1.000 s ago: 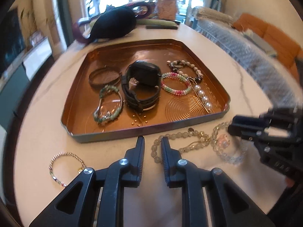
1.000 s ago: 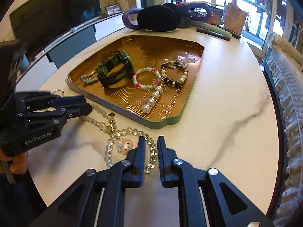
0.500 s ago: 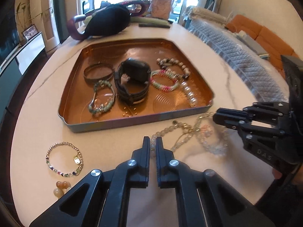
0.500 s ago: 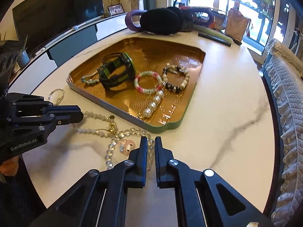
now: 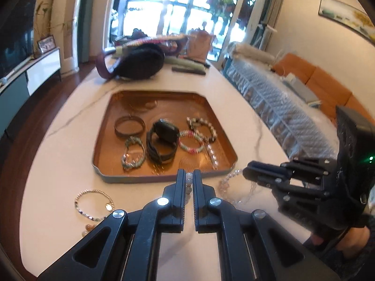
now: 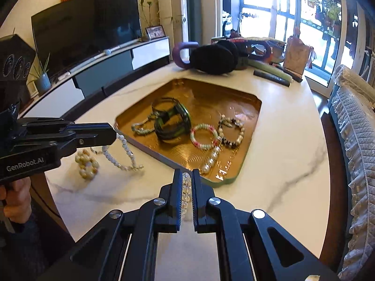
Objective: Organize jewelry
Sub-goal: 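Carry the pale bead strand with the left tool while the right tool carries the crystal bracelet over the tray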
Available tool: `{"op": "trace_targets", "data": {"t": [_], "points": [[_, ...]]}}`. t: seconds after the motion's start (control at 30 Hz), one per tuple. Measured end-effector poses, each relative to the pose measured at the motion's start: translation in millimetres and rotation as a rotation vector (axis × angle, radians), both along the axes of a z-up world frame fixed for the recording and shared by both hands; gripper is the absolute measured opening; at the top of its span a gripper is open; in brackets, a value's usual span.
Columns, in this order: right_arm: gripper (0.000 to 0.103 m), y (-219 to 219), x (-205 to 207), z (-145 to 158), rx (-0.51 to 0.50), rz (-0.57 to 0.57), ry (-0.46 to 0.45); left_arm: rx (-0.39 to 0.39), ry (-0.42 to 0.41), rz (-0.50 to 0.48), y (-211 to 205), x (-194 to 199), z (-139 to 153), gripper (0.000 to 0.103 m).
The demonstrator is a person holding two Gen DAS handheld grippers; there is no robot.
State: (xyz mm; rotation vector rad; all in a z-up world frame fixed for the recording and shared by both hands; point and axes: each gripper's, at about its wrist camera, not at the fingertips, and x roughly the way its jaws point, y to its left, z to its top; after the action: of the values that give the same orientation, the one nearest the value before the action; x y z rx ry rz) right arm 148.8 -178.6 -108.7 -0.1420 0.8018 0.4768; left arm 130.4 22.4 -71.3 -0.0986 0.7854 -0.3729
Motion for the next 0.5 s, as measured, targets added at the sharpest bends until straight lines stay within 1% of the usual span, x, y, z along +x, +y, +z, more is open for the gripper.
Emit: {"op": "trace_targets", "data": {"t": [0.13,0.23,0.3,0.33,0.43,0.5], "points": [[0.006,2.4,-0.8,11.9,0.029,0.007,-0.018,-0.017,-0.013,0.01,6.8,-4.2,8.0,0.006],[0.006,7.3,-5.0,25.7,0.042,0.026,-0.051,-0.031,-0.03,0.038,14.3,-6.0,16.2,0.006],[0.006,10.2,-9.1,33.9,0.042,0.031,-0.078,-0.029,-0.059,0.069,19.9,-8.4,22.4,0.006],[0.006,10.7,-9.7,37.1,0.048,0.034,-0.086,-0.02,-0.067,0.071,21.3,-8.1,25.0,0.006],[0.006,11.8,-10.7,47.8,0.064,0.039,-0.112,-0.034,-0.083,0.087,27.5,-6.6,31.2,0.006],[0.006,11.9,-10.4,52.3,0.075,0.037,-0.121,-0.043,-0.103,0.121,33.0,-6.7,34.1,0.006]]}}
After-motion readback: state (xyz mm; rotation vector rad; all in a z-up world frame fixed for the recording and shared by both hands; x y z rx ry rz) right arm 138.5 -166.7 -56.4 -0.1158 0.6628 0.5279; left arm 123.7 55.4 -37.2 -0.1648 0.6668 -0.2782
